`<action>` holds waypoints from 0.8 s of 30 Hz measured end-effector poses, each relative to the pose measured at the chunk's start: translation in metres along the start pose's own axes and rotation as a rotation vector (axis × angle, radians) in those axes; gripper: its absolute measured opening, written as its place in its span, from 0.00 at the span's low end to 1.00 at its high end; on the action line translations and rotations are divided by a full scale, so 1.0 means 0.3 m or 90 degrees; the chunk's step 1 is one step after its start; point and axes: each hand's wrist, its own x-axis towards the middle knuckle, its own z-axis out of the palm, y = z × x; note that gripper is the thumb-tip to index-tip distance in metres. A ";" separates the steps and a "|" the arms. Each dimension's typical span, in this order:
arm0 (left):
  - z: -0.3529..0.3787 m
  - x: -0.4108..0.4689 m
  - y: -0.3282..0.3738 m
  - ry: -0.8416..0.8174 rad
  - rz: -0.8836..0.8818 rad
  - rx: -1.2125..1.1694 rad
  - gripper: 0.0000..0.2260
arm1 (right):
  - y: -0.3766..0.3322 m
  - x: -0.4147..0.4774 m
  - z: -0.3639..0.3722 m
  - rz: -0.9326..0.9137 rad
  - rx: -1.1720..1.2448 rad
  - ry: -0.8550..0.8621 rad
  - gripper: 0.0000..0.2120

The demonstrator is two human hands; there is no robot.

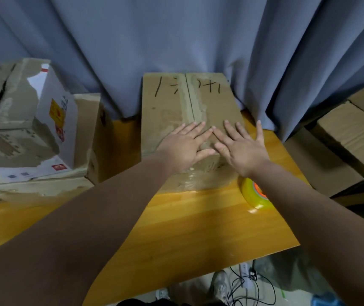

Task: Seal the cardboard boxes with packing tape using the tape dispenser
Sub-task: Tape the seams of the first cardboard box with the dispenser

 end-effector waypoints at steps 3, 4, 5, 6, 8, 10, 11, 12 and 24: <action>0.016 0.002 0.005 0.006 -0.007 0.082 0.36 | 0.011 0.003 0.038 -0.027 -0.024 0.017 0.46; 0.016 0.000 0.009 0.000 -0.011 0.105 0.37 | 0.014 0.005 0.052 -0.040 -0.038 0.029 0.48; 0.017 0.000 0.013 -0.004 -0.012 0.120 0.37 | 0.015 0.008 0.066 -0.052 -0.046 0.055 0.47; 0.018 0.000 0.015 -0.005 -0.013 0.129 0.38 | 0.015 0.013 0.076 -0.060 -0.051 0.068 0.46; 0.016 0.001 0.022 -0.006 -0.014 0.140 0.38 | 0.015 0.017 0.078 -0.072 -0.067 0.051 0.43; 0.012 0.000 0.028 -0.014 -0.020 0.151 0.40 | 0.026 0.009 0.080 -0.098 -0.084 0.066 0.41; 0.009 -0.001 0.033 -0.024 -0.027 0.156 0.42 | 0.039 -0.001 0.082 -0.111 -0.076 0.086 0.42; 0.004 -0.003 0.039 -0.035 -0.034 0.160 0.43 | 0.062 -0.014 0.079 -0.117 -0.046 0.104 0.42; 0.023 0.181 0.206 -0.026 -0.026 0.120 0.42 | 0.237 -0.036 0.167 -0.131 0.580 0.023 0.28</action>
